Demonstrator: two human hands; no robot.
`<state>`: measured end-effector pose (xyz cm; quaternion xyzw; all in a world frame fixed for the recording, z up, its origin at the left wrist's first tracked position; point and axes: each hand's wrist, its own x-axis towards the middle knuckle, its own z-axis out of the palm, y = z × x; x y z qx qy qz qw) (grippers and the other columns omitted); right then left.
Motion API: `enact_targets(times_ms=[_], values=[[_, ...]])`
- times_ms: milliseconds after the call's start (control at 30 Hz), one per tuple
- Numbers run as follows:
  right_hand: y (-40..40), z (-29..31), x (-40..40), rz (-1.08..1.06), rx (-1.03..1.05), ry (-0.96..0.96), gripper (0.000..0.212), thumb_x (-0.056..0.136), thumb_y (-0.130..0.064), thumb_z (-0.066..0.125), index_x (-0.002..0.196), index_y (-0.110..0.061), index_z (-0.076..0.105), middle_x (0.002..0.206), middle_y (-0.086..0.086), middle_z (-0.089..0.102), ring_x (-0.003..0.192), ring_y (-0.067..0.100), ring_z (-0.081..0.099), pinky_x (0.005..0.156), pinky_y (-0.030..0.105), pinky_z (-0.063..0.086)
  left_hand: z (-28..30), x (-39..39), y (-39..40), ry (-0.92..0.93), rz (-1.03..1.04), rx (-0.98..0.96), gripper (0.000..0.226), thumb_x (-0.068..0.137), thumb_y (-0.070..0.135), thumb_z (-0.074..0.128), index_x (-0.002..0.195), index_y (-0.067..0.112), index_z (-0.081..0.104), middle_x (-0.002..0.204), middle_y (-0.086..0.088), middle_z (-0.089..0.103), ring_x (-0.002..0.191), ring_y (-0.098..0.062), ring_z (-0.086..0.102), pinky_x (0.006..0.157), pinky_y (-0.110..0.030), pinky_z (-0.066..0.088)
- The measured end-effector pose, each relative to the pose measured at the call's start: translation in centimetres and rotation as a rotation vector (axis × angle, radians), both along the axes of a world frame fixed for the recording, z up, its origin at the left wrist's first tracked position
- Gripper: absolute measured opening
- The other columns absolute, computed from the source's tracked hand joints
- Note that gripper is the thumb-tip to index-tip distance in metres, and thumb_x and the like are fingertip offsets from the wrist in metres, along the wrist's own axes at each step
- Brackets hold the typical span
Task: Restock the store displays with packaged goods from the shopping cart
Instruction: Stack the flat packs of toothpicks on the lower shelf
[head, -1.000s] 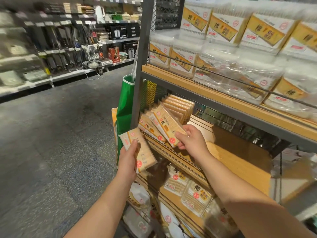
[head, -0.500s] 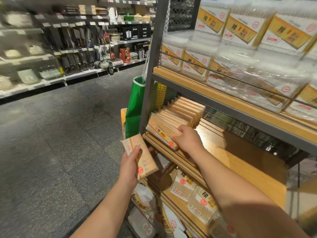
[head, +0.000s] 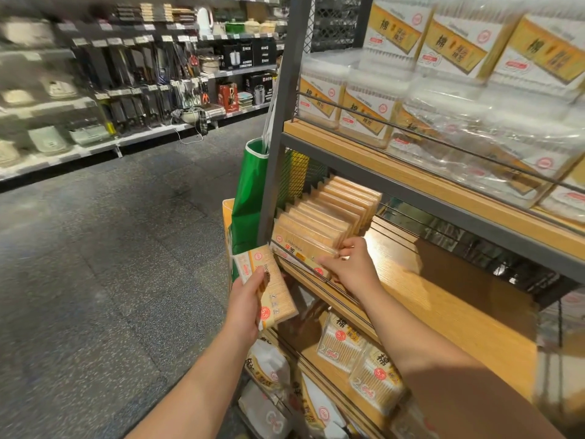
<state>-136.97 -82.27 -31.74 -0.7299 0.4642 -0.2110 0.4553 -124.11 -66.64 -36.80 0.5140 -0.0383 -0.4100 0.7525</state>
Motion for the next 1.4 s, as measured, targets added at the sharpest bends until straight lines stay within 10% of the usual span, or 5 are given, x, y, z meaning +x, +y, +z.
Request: enact_targets(times_ms=[433, 700, 867, 1000, 1400], values=[[0.9, -0.2, 1.9, 0.05, -0.034, 0.025, 0.048, 0.081, -0.029, 0.078, 0.115, -0.022, 0.045, 0.107, -0.006, 0.053, 0.101, 0.015, 0.055, 0.085, 0.029, 0.046, 0.9, -1.1, -0.3, 0.088, 0.008, -0.017, 0.042, 0.099, 0.038, 0.05, 0.131, 0.012, 0.057, 0.124, -0.02, 0.065, 0.115, -0.038, 0.062, 0.099, -0.055, 0.048], [0.4, -1.1, 1.1, 0.008, -0.106, 0.021, 0.053, 0.08, -0.03, 0.079, 0.124, -0.02, 0.051, 0.116, -0.003, 0.06, 0.107, 0.018, 0.06, 0.088, 0.031, 0.051, 0.9, -2.2, -0.7, 0.201, 0.034, -0.042, 0.044, 0.103, 0.042, 0.043, 0.134, 0.013, 0.055, 0.123, -0.019, 0.066, 0.105, -0.035, 0.067, 0.069, -0.041, 0.056], [0.3, 0.8, 0.5, 0.053, 0.257, -0.212, 0.057, 0.092, -0.036, 0.067, 0.139, -0.014, 0.044, 0.137, 0.004, 0.051, 0.118, 0.022, 0.057, 0.083, 0.029, 0.058, 2.9, -3.8, -1.0, 0.191, -0.017, -0.091, 0.035, 0.104, 0.037, 0.04, 0.118, 0.015, 0.063, 0.092, -0.01, 0.075, 0.087, -0.027, 0.068, 0.077, -0.04, 0.053], [1.2, 2.4, -2.5, -0.032, 0.174, -0.255, 0.034, 0.098, -0.044, 0.053, 0.123, -0.022, 0.056, 0.116, -0.006, 0.061, 0.109, 0.013, 0.058, 0.093, 0.034, 0.051, 3.7, -5.2, -2.2, 0.156, -0.008, -0.035, 0.036, 0.104, 0.033, 0.046, 0.133, 0.014, 0.055, 0.107, -0.012, 0.071, 0.092, -0.027, 0.069, 0.088, -0.047, 0.052], [2.4, 3.8, -11.0, -0.087, 0.493, -0.388, 0.013, 0.093, -0.017, 0.065, 0.102, -0.007, 0.063, 0.072, 0.004, 0.071, 0.058, 0.013, 0.064, 0.044, 0.021, 0.048, 6.8, -11.7, -7.7, 0.097, -0.302, -0.139, 0.027, 0.104, 0.03, 0.043, 0.122, 0.015, 0.058, 0.11, -0.014, 0.072, 0.1, -0.028, 0.07, 0.094, -0.049, 0.053]])
